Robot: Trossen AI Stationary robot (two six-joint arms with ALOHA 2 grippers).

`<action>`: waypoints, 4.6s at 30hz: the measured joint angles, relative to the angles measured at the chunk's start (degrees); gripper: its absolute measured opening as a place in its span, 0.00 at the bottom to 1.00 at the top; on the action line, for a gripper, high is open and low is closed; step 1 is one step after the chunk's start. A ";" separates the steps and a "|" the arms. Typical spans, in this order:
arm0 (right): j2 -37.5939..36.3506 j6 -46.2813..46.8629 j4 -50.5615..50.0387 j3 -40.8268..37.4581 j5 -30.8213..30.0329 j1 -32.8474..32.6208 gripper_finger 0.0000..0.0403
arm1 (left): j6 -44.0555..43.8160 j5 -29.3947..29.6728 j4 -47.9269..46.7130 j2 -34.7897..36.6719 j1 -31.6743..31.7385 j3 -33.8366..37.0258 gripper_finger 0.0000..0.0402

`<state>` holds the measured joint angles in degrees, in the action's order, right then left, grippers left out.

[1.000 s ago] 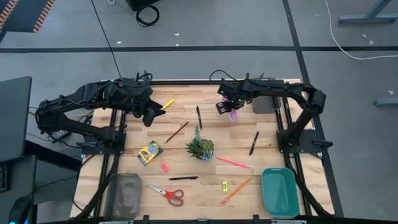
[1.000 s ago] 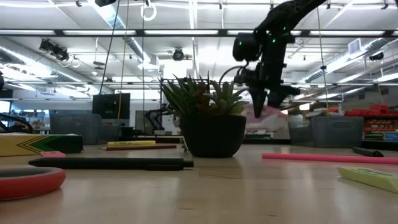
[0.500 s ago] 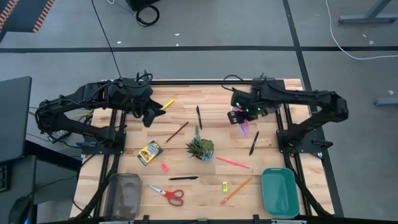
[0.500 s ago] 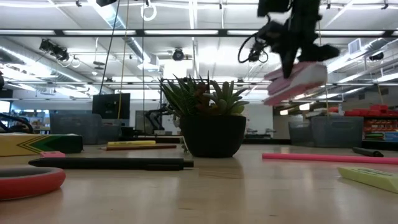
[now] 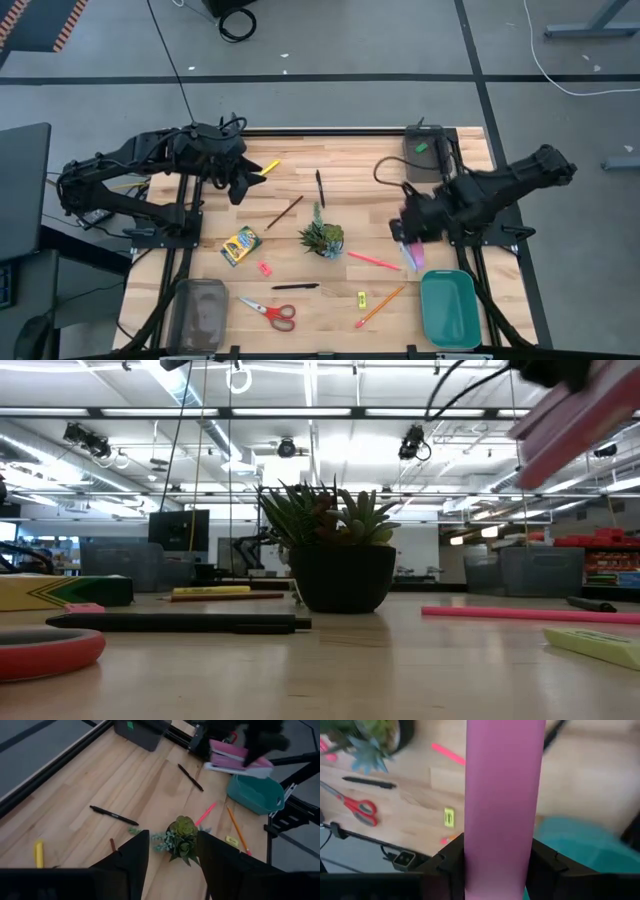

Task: Sort crayons/erasers/pens/pencils in bins
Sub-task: Put the pink stapler into the green bin, then put the pink pencil into the top left black bin

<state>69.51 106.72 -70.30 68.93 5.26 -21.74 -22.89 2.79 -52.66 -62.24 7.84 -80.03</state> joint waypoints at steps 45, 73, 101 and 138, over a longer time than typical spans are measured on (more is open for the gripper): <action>14.83 25.11 1.26 0.04 4.64 -35.36 0.40 | -0.29 2.12 4.28 -0.07 1.38 0.00 0.43; 31.22 24.66 7.63 0.04 3.73 -35.78 0.45 | -6.54 2.38 5.94 -0.09 1.38 0.00 0.43; 15.88 19.45 4.03 0.00 -10.83 -34.96 0.47 | -6.49 2.36 6.50 -0.09 1.31 0.00 0.42; 18.57 -74.41 15.48 -0.48 -13.39 0.27 0.36 | -6.43 2.30 9.16 -0.04 -2.78 0.00 0.42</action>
<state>88.08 32.31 -54.82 68.45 -8.13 -21.47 -29.32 5.09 -43.51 -62.28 5.05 -80.03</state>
